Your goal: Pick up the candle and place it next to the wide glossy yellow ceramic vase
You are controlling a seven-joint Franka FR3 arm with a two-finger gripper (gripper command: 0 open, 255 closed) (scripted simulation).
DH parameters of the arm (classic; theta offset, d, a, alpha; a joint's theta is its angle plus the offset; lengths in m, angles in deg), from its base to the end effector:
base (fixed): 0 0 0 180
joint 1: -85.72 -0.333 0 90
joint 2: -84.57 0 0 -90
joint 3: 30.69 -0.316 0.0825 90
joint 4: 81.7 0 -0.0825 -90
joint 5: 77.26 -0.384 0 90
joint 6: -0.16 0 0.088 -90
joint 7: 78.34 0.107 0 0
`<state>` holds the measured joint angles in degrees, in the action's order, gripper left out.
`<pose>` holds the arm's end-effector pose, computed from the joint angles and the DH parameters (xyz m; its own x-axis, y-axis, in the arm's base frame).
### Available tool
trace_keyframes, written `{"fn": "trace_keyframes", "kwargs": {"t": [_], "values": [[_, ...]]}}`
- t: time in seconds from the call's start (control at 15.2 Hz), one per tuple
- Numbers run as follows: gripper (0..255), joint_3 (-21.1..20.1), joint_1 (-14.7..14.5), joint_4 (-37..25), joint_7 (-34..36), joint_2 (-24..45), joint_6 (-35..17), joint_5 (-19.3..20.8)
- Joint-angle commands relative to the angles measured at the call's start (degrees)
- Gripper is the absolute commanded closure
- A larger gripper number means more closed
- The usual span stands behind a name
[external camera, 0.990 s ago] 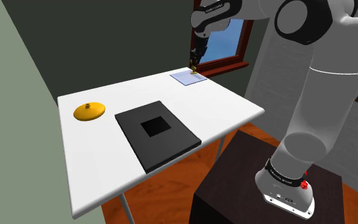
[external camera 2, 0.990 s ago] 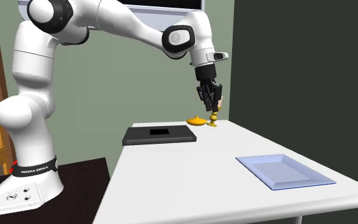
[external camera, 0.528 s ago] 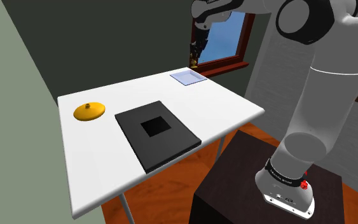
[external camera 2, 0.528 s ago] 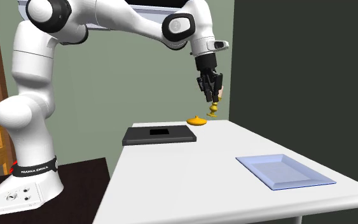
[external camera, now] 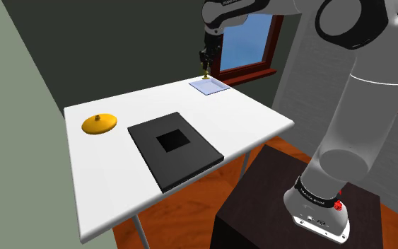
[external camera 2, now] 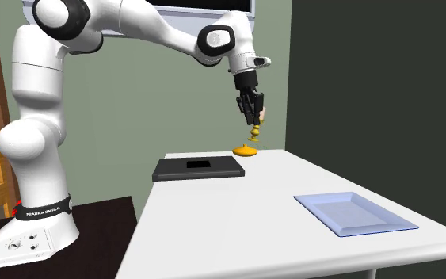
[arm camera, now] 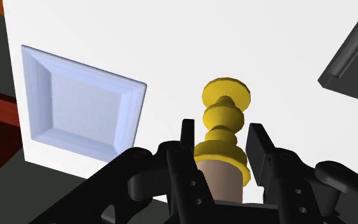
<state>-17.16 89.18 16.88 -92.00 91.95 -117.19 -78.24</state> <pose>0.5962 -0.1740 0.5241 0.9800 -0.0525 0.1921 -0.0652 -0.9960 0.0607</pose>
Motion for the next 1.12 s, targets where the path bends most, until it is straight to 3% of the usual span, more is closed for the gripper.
{"fn": "trace_keyframes", "kwargs": {"t": [0.0,0.53,1.06], "values": [[255,-1.0,-1.57,1.48,2.94,-0.92,-0.59,0.96],[255,-5.28,-7.52,2.54,14.19,-0.9,-1.3,3.78],[255,-9.27,-13.33,-0.92,24.85,2.51,-0.51,6.06]]}}
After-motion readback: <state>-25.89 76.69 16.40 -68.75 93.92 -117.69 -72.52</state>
